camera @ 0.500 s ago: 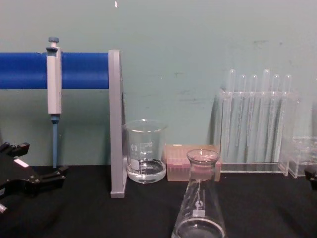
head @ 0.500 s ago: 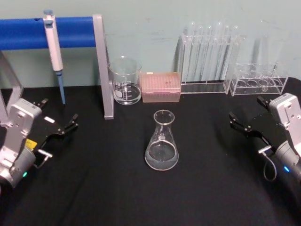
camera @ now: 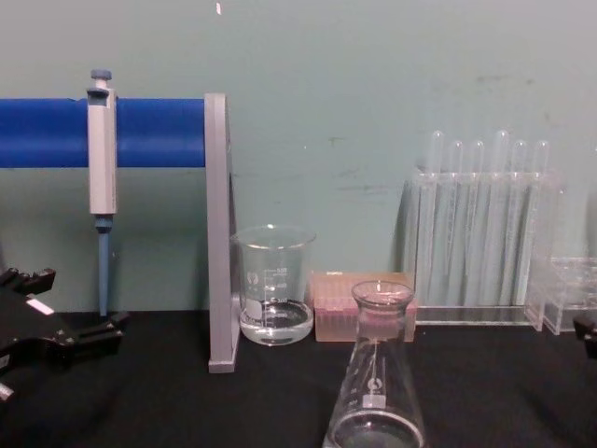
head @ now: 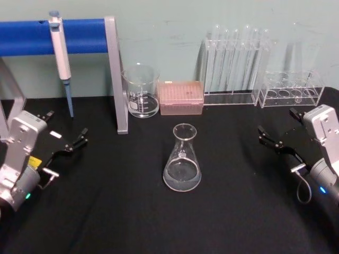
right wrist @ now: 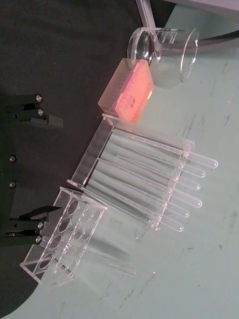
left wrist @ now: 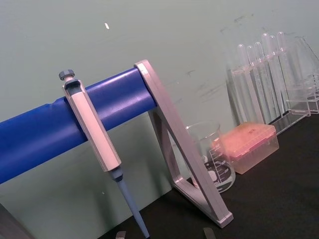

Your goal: Grasp the erlenmeyer flask with one hand, shake it three times, then place it back.

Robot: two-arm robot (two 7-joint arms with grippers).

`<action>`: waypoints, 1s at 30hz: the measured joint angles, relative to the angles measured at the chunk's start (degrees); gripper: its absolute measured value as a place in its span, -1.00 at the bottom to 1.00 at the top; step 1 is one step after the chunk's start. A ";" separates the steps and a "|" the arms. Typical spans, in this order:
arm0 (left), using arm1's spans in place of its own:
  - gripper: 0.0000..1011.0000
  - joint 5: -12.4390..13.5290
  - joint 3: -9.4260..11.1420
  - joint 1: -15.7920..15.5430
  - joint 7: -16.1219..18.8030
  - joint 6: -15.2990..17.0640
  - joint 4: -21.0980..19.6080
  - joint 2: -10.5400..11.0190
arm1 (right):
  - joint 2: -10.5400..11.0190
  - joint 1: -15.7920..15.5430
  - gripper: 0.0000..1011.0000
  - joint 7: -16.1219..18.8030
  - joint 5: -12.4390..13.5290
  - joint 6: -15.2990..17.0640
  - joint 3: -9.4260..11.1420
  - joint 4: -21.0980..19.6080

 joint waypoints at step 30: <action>0.98 0.00 0.00 0.00 0.00 0.00 0.00 0.00 | 0.00 0.00 0.98 0.00 0.00 0.00 0.00 0.00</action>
